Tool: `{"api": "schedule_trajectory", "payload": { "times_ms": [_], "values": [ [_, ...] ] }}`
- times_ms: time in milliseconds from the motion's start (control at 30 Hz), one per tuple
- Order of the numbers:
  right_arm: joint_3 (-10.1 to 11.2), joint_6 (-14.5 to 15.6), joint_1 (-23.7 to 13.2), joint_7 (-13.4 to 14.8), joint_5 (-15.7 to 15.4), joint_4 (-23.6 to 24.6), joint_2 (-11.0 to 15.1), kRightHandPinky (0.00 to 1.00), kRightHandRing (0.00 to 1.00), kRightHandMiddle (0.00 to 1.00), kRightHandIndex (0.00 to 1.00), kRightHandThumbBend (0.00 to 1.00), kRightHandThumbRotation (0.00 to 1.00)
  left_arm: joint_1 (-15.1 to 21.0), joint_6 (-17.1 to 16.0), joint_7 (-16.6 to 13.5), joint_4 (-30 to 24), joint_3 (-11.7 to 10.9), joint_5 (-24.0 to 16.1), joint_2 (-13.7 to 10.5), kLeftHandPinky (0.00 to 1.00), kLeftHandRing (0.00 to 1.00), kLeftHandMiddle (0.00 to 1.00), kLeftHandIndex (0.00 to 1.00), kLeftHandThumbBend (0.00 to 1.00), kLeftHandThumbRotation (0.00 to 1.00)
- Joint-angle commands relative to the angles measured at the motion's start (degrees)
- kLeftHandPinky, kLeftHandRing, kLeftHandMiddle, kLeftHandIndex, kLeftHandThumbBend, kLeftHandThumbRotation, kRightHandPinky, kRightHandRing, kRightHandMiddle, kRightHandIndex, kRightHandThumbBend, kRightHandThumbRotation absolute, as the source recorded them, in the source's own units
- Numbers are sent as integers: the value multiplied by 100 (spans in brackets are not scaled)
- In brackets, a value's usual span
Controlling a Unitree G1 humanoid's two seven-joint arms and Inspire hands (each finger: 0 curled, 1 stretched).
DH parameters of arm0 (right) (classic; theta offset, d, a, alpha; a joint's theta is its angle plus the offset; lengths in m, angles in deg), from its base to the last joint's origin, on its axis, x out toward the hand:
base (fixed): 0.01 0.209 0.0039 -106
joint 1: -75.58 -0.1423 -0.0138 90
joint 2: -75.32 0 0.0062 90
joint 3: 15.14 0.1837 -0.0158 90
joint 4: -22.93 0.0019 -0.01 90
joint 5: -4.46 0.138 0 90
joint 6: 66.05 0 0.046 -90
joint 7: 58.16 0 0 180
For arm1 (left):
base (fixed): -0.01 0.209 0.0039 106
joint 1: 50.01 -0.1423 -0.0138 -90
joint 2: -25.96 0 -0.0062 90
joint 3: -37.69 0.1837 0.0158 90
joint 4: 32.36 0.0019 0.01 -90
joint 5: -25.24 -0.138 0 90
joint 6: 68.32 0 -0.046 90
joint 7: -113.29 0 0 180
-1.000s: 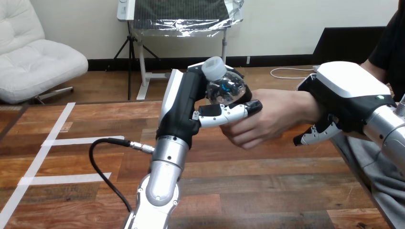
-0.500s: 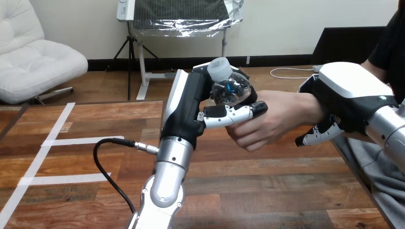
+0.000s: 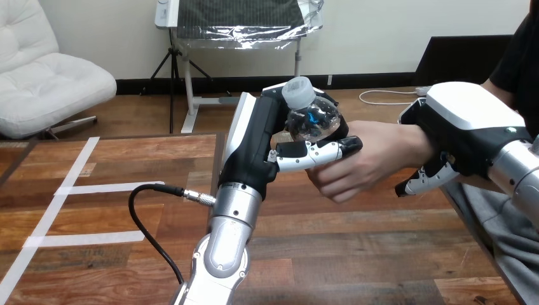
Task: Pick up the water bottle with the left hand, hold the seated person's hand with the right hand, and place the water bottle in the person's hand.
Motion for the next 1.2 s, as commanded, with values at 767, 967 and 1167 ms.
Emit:
{"api": "schedule_trajectory", "payload": {
  "times_ms": [767,967,1167],
  "values": [
    [355,-395,-48,141,-98,-44,151,59,69,74,73,86,0,254,470,441,-418,365,-377,-71,67,77,80,81,79,32],
    [400,-454,27,106,-85,36,156,68,79,82,79,87,0,242,562,561,-471,371,-521,-134,90,95,96,96,92,53],
    [480,-565,104,56,34,98,145,76,86,87,83,88,0,225,573,592,-472,356,-645,-150,97,99,99,99,98,63]
  ]
}}
